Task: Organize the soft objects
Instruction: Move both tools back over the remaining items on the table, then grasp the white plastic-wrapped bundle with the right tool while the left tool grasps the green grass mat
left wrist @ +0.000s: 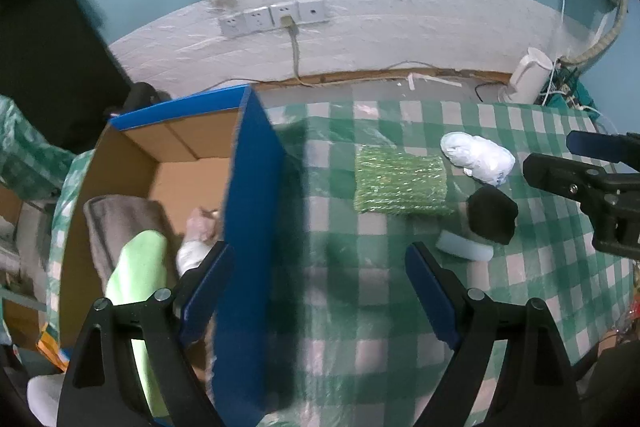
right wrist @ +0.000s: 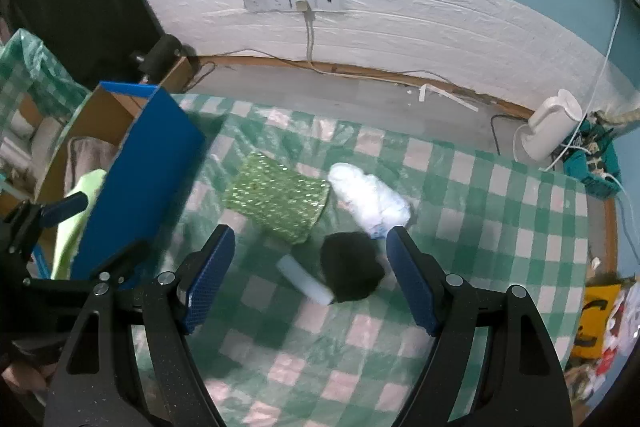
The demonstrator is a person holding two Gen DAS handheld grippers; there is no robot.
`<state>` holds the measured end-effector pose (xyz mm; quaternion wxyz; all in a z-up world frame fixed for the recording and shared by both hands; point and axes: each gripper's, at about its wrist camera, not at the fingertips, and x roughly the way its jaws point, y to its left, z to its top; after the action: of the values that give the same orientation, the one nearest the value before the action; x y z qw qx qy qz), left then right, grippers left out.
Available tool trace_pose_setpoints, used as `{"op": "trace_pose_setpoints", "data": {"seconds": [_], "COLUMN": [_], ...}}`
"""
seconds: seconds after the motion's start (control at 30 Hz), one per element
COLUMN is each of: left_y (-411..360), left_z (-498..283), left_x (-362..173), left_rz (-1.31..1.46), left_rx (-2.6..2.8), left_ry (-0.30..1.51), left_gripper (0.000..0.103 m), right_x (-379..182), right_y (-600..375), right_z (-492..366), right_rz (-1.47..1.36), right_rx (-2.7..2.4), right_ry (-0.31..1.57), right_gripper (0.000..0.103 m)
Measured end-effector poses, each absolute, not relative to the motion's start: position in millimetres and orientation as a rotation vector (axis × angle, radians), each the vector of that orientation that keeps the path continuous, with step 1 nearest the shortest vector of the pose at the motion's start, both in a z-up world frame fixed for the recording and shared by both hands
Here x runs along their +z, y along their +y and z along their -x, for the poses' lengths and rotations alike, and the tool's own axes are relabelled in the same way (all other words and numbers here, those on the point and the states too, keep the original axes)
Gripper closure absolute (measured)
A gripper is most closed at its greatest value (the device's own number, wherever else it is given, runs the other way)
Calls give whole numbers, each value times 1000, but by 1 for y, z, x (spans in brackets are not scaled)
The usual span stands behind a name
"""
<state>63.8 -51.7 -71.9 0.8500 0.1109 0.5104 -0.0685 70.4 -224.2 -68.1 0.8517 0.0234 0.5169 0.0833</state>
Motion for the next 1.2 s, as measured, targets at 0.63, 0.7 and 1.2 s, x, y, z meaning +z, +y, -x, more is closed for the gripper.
{"op": "trace_pose_setpoints", "data": {"seconds": [0.63,0.7,1.2], "left_y": [-92,-94,-102], "left_z": [-138,-142,-162], "left_x": [-122,-127,-152], "left_rz": [-205,-195,-215], "left_rx": [-191,-195,-199], "left_ry": [1175,1189,1238], "left_gripper": [15,15,15], "right_x": [-142,-147,-190], "right_y": [-259,-257,-246], "right_z": [-130,-135,-158], "right_rz": [0,11,149], "right_rx": [132,141,109], "right_ry": [1167,1169,1229], "right_gripper": [24,24,25]}}
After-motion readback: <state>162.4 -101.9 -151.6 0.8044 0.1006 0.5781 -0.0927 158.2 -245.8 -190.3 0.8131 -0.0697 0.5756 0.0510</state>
